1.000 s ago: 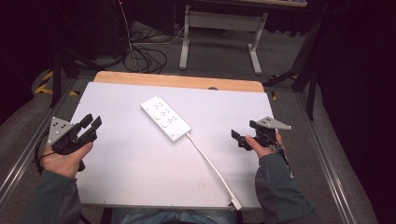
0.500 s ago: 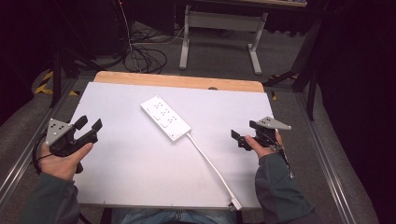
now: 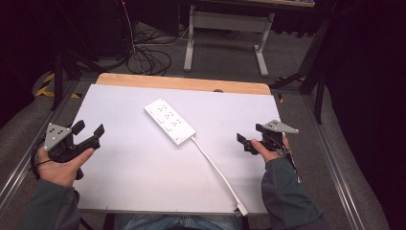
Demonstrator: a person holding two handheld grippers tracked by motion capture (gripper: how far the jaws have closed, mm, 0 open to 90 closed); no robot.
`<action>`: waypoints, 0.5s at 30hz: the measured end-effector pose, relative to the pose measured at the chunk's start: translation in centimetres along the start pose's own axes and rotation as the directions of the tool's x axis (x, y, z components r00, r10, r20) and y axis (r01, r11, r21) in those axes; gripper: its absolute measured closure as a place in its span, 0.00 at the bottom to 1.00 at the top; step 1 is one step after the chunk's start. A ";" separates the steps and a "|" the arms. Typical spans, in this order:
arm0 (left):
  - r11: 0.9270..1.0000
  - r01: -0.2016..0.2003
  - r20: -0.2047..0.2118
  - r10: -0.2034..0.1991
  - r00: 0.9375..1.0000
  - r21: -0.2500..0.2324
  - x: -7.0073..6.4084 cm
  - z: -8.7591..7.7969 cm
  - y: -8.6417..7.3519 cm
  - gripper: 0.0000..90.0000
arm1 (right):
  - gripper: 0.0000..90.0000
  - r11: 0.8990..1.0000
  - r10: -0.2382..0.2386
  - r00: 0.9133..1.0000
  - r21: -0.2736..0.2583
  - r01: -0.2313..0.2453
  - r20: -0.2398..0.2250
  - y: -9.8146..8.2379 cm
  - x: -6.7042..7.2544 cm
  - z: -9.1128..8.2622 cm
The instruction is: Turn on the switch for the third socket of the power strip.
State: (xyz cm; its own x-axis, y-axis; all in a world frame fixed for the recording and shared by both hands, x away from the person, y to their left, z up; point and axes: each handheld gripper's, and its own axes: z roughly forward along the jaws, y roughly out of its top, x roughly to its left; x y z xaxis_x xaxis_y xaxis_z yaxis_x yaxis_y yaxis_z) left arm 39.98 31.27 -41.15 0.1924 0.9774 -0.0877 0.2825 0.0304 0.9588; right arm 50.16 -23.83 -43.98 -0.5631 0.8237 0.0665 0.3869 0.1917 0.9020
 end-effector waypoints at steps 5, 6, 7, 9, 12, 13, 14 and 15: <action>1.000 0.007 0.007 -0.007 1.000 0.012 0.0 0.1 0.0 0.32 | 0.09 1.000 0.004 1.000 0.000 -0.004 0.001 0.0 0.0 0.0; 1.000 0.005 0.010 -0.005 1.000 0.015 0.1 0.2 0.0 0.31 | 0.09 1.000 0.003 1.000 0.000 -0.003 0.001 0.0 0.0 0.0; 1.000 0.005 0.011 -0.005 1.000 0.016 0.1 0.2 0.0 0.31 | 0.09 1.000 0.003 1.000 0.000 -0.003 0.001 0.0 0.0 0.0; 1.000 0.010 0.007 -0.010 1.000 0.015 0.0 0.2 0.0 0.28 | 0.09 1.000 0.002 1.000 0.000 -0.002 0.001 0.0 0.0 0.0; 1.000 0.017 -0.007 -0.017 1.000 0.012 0.1 0.1 0.0 0.22 | 0.09 1.000 0.003 1.000 -0.001 -0.003 0.001 0.0 0.0 0.0; 1.000 0.025 -0.007 -0.025 1.000 0.014 0.1 0.2 0.0 0.18 | 0.09 1.000 0.003 1.000 0.000 -0.003 0.001 0.0 0.0 0.0; 1.000 0.020 -0.006 -0.020 1.000 0.016 0.1 0.2 0.0 0.16 | 0.09 1.000 0.003 1.000 -0.001 -0.003 0.000 0.0 0.0 0.0; 1.000 0.022 -0.006 -0.021 1.000 0.016 0.1 0.2 0.0 0.15 | 0.09 1.000 0.003 1.000 -0.001 -0.003 0.000 0.0 0.0 0.0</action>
State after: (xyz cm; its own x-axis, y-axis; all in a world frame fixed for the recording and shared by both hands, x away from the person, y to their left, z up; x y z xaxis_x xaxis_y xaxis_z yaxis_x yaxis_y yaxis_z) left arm 40.16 31.34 -41.20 0.1809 0.9777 -0.1067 0.3015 0.0482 0.9522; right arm 50.17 -23.81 -44.00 -0.5616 0.8245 0.0693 0.3883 0.1886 0.9020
